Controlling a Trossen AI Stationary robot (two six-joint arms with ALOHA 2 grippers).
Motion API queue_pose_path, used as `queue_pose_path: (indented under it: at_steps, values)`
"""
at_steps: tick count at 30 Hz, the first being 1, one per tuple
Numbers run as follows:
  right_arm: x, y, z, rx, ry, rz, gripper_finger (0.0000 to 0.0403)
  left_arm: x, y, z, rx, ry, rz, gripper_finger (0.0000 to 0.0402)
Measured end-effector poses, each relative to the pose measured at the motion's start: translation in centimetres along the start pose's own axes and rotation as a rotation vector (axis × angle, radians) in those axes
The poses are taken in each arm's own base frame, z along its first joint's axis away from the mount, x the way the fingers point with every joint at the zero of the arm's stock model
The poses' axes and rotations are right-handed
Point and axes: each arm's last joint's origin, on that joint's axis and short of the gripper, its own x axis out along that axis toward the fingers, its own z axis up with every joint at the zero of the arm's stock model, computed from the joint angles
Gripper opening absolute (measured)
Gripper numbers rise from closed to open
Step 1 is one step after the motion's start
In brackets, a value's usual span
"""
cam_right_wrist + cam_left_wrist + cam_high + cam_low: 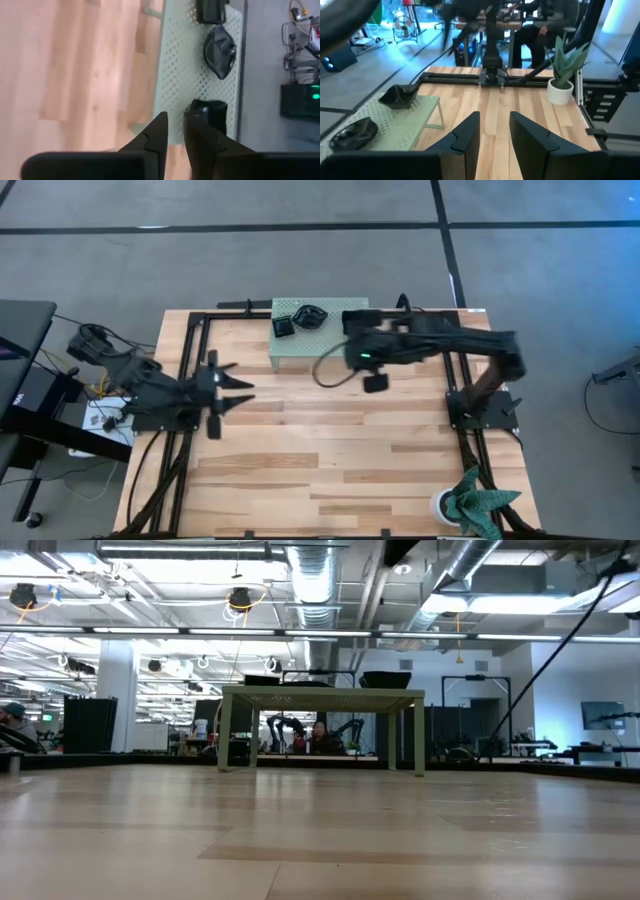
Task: Pick & Place Mini shaped plates
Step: Return to Home Position
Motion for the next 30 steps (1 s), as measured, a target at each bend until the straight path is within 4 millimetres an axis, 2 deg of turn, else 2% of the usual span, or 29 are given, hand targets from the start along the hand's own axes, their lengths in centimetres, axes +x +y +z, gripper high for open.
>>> queue_pose_path:
  at_steps: [4,8,11,14,19,24,30]
  values:
    - [-3.8,1.1,-3.4,0.112,-0.111,0.011,0.0050,-1.5,1.6,-2.7,-0.033,-0.011,-0.002,0.0108]
    - [-4.9,3.3,-7.5,0.214,-0.254,0.036,0.0047,-1.6,2.1,-6.6,-0.111,-0.051,-0.008,0.0108]
    - [-4.1,5.2,-10.7,0.288,-0.364,0.060,0.0047,-1.1,2.0,-8.8,-0.183,-0.147,-0.023,0.0108]
    - [-2.9,6.8,-13.6,0.364,-0.477,0.083,0.0047,-0.7,1.8,-10.3,-0.163,-0.203,-0.024,0.0108]
    - [-0.5,8.7,-17.6,0.444,-0.631,0.092,0.0047,-0.8,2.3,-11.2,-0.100,-0.221,0.002,0.0108]
    - [1.7,10.2,-20.6,0.501,-0.741,0.090,0.0047,-1.6,3.3,-11.8,-0.108,-0.261,0.020,0.0108]
    - [4.3,11.9,-23.2,0.546,-0.825,0.089,0.0047,-1.9,3.9,-15.1,-0.109,-0.277,0.019,0.0108]
